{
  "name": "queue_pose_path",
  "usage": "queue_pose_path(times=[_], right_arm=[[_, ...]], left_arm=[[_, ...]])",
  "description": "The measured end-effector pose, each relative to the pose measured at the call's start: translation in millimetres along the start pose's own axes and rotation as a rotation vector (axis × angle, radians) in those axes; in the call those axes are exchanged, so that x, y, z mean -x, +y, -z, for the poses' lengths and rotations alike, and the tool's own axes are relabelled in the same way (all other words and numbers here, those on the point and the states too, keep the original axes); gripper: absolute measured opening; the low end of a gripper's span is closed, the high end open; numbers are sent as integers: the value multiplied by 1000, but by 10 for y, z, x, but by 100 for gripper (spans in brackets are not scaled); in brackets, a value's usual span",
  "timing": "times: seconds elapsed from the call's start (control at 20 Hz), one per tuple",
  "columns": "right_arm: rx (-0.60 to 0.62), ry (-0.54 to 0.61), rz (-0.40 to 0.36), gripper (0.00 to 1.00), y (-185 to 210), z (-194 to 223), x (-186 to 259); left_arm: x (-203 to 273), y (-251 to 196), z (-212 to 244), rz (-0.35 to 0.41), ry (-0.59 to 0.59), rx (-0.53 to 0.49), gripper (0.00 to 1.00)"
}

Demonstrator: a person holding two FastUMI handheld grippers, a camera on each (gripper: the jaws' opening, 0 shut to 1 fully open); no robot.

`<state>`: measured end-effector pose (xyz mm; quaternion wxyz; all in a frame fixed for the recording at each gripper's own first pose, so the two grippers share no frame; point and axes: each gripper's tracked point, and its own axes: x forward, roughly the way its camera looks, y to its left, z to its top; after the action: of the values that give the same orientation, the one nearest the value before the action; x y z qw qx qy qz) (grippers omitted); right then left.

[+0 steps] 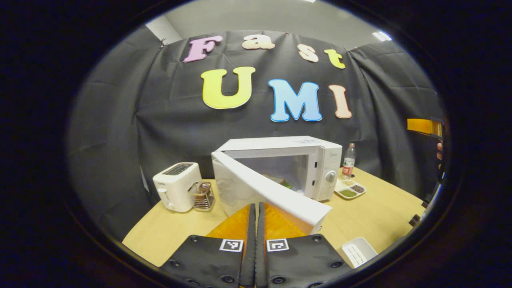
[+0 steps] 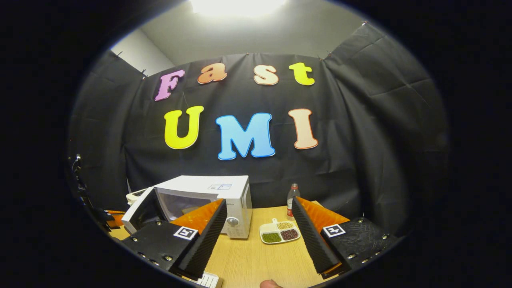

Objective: Open the microwave oven with the left hand, put the food in, and close the microwave oven.

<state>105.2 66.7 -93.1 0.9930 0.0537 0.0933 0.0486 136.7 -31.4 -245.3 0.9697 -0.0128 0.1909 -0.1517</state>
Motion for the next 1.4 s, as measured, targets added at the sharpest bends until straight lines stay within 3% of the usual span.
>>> queue_pose_path(times=[0.6,0.75,1.4], right_arm=[[-8,4,103,98,-77,-29,-127],[-25,3,138,98,-140,-47,-140],[19,46,253,98,-369,93,-181]], left_arm=[[-758,-455,-103,195,8,-17,7],[-983,-500,-139,218,9,-15,4],[-1911,-813,-187,293,20,0,7]])
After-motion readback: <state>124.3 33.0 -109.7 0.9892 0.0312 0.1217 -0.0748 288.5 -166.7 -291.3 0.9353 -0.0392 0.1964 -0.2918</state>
